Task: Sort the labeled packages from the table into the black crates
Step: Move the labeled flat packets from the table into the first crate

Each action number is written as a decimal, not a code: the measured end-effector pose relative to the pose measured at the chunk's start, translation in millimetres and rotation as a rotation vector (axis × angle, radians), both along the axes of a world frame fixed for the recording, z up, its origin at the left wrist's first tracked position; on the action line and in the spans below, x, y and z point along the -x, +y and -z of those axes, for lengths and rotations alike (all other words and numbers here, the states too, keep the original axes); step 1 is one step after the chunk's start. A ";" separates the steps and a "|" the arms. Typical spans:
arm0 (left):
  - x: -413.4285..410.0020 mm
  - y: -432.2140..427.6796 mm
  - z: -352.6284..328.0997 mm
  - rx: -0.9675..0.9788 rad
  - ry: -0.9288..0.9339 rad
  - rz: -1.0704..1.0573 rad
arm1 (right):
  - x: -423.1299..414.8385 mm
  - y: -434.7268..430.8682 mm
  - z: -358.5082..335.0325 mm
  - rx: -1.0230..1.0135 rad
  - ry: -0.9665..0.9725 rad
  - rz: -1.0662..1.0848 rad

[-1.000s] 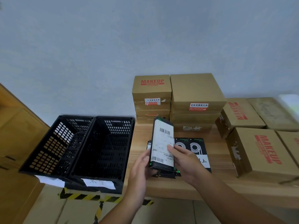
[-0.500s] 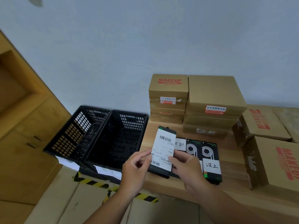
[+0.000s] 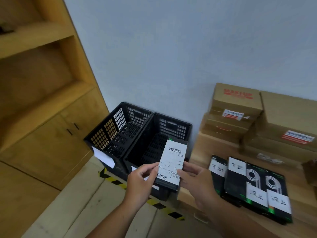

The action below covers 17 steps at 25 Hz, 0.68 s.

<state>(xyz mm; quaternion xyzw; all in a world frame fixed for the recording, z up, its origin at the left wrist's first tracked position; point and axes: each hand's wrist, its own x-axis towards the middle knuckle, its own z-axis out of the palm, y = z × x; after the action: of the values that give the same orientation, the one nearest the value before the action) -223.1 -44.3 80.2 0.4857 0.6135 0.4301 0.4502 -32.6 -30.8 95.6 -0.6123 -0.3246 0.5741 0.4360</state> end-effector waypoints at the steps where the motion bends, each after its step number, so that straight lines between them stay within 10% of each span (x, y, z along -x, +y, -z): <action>1: 24.0 5.0 1.7 0.003 0.021 -0.008 | 24.0 4.4 1.4 0.006 0.002 -0.018; 17: 313.3 88.0 8.2 -0.011 0.193 -0.188 | 330.9 100.3 7.6 0.032 0.009 -0.119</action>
<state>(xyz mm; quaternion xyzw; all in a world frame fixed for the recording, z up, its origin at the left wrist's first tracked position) -536.4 43.7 71.9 0.4677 0.6942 0.4251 0.3443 -363.5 69.4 88.0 -0.5961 -0.3493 0.6069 0.3928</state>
